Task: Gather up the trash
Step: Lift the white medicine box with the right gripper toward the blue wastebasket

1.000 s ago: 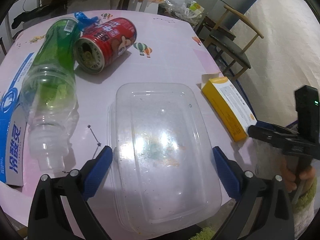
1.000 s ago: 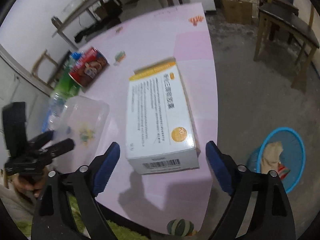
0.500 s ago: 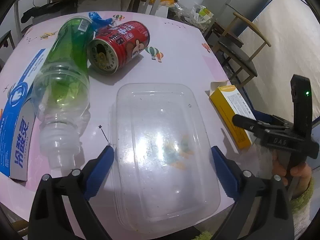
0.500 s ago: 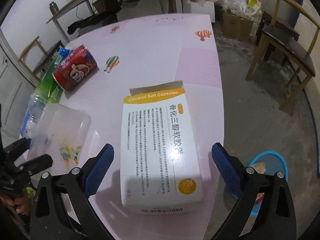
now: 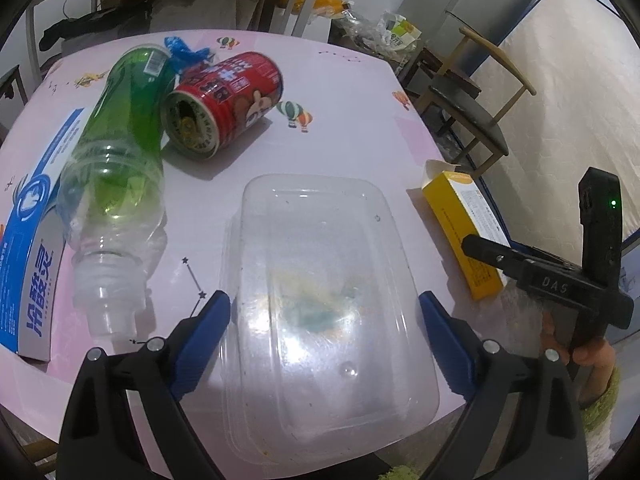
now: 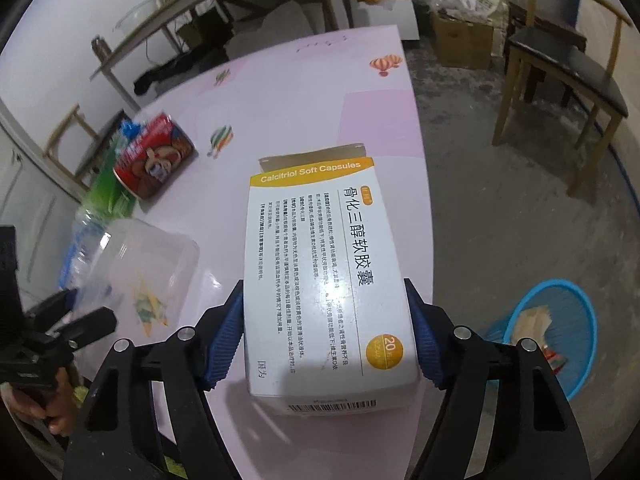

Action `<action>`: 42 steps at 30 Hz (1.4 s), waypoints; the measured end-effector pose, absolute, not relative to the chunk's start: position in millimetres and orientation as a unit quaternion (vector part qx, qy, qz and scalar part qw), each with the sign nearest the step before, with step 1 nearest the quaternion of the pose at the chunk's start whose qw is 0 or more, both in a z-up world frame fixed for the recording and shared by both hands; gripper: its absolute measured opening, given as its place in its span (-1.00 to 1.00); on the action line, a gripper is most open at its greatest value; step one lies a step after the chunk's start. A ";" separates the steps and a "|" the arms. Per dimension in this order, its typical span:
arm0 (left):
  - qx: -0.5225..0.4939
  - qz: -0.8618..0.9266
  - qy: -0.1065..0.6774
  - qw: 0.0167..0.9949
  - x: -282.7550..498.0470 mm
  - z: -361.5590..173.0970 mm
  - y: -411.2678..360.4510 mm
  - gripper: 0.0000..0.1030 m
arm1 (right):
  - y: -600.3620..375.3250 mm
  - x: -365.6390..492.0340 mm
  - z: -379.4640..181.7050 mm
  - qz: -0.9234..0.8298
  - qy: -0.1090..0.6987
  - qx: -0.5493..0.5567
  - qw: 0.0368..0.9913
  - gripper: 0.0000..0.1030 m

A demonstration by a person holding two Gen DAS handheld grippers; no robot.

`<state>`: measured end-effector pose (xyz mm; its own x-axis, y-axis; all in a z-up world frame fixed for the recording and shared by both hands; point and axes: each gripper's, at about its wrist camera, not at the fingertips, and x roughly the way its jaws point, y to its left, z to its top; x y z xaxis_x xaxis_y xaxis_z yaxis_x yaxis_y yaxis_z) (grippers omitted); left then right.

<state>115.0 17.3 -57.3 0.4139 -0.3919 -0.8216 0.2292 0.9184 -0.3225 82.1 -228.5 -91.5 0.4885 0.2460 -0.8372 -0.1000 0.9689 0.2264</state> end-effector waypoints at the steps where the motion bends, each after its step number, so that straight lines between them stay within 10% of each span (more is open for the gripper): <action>1: -0.079 -0.187 0.507 0.837 115.6 -56.2 16.1 0.77 | -231.6 81.2 -89.2 0.100 0.493 0.079 0.861 0.34; 42: 0.006 -0.239 0.563 0.791 142.5 -55.7 -48.0 0.75 | -361.9 10.4 -91.5 0.026 0.424 0.284 0.860 0.34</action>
